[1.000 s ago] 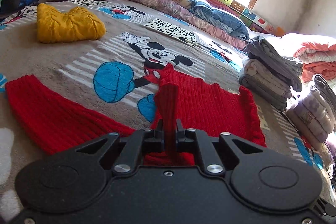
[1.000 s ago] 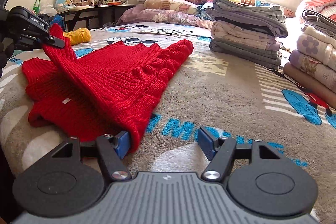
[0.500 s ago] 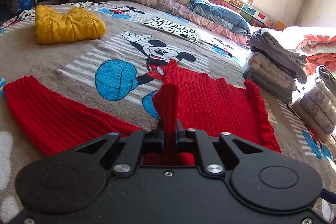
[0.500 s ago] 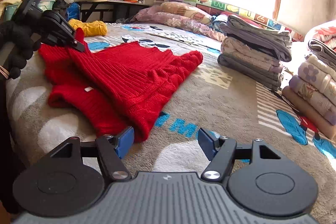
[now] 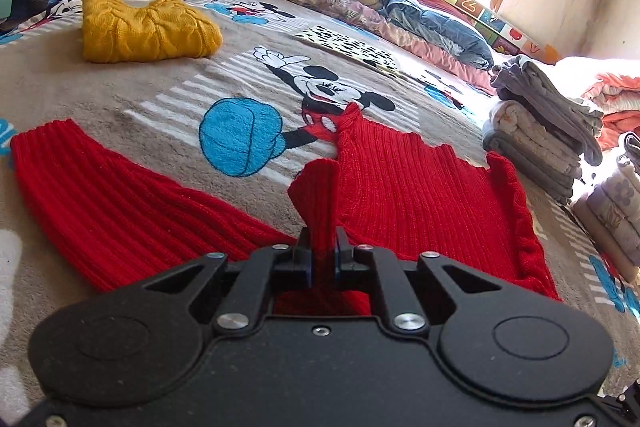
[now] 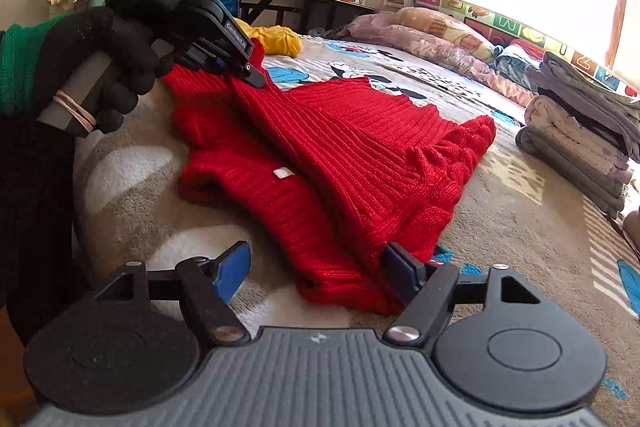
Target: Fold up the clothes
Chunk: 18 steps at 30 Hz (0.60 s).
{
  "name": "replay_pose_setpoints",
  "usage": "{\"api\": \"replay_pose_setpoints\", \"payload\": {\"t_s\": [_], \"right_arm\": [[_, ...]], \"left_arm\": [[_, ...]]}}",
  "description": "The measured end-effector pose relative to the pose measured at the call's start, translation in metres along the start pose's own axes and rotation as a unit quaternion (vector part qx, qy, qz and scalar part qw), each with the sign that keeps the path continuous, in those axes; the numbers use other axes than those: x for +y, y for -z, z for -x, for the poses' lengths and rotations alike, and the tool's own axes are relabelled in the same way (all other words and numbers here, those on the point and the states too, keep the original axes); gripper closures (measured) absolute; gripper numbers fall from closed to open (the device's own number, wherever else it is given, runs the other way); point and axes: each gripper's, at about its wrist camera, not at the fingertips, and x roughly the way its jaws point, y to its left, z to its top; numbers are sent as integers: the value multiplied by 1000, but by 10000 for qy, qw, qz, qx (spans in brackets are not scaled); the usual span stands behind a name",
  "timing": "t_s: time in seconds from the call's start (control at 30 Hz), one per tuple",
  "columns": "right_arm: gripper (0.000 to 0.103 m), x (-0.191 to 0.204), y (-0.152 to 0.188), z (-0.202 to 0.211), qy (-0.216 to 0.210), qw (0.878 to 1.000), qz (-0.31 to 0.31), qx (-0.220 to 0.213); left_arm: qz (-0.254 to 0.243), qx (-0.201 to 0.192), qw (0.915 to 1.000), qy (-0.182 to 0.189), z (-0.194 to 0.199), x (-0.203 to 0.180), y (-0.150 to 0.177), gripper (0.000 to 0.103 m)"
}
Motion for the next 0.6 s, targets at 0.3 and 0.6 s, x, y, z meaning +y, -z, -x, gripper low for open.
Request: {"api": "replay_pose_setpoints", "payload": {"t_s": [0.3, 0.6], "right_arm": [[27, -6, -27, -4, 51, 9999, 104, -5], [17, 0, -4, -19, -368, 9990, -185, -146]], "left_arm": [[38, -318, 9989, -353, 18, 7, -12, 69], [-821, 152, 9914, 1009, -6, -89, -34, 67]]}}
